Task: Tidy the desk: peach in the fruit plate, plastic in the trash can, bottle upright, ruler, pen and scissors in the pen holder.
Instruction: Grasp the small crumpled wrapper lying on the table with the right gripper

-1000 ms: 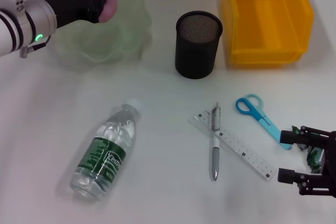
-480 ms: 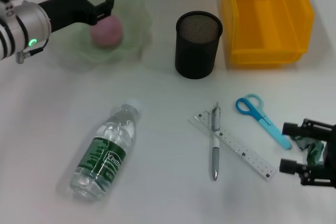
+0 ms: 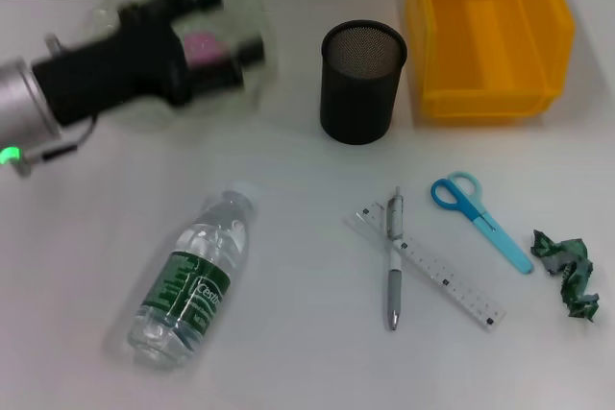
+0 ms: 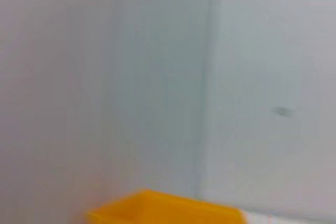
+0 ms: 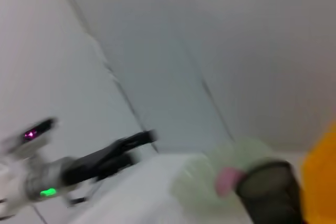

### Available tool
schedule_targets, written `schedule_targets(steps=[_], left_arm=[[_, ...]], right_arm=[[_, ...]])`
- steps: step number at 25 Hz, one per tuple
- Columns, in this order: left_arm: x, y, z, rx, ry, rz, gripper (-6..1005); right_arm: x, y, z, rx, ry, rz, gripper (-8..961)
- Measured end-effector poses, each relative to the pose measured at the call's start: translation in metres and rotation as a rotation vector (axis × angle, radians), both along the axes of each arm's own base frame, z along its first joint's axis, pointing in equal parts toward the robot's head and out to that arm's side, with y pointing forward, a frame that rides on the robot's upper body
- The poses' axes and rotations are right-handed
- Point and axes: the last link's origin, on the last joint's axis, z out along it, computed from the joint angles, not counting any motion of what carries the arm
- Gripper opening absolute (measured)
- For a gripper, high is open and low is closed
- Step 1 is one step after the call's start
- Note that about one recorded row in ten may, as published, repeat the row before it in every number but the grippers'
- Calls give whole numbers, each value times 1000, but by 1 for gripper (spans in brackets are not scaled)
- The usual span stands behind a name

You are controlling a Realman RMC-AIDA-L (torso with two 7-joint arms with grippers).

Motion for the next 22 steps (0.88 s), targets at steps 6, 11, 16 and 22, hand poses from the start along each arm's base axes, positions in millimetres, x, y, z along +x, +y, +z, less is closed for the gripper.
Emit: schedule_targets(steps=[6,11,16,22], left_arm=[[-14,-36,-30,-236,157,-113,841],[-23,-42,-35,-246,158,-80,841],[-26,-43,-33,-236,147,-76,840],[-25,-44,-36,-234,151,-78,840]], right_arm=[[-40,21,24,-133,-316,-206,820],[-73,30,4,-247,-612,-290,819],[-80,35,-27,-358,-734,-382,818],[-77,42,-57,-409,-797,-393,817]])
